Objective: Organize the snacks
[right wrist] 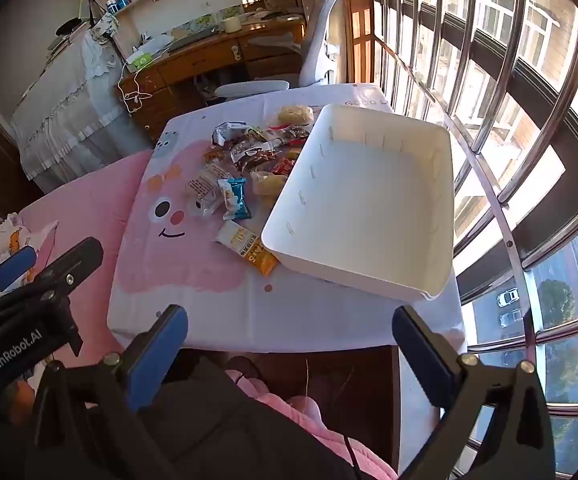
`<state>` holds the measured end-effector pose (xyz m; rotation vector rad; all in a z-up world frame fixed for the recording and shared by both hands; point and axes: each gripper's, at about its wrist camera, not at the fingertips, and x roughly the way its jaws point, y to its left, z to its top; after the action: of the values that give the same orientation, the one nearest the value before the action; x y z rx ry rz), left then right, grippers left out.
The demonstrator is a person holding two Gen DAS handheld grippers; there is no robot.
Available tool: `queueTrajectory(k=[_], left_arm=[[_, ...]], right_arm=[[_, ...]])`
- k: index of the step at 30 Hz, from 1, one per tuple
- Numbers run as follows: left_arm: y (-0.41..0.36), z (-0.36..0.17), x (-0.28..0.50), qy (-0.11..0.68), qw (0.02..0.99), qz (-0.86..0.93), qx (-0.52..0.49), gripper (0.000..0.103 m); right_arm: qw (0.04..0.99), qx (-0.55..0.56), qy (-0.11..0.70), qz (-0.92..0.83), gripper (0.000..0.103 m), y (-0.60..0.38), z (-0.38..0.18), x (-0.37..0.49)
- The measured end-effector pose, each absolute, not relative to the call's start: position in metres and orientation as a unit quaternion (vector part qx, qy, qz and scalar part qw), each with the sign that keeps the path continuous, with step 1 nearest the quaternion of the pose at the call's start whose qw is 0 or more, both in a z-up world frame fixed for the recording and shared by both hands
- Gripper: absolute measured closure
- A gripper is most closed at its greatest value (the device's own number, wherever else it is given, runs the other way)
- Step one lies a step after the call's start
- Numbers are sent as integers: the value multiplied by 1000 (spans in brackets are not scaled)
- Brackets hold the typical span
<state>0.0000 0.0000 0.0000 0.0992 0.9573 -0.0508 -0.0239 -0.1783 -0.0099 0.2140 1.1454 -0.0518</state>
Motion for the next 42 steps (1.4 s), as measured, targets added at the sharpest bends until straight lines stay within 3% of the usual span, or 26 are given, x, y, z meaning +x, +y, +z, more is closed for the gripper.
queueTrajectory(k=[42], left_arm=[[-15, 1, 10, 458, 888, -36, 40, 1]], right_arm=[[834, 102, 542, -24, 0, -187, -16, -13]])
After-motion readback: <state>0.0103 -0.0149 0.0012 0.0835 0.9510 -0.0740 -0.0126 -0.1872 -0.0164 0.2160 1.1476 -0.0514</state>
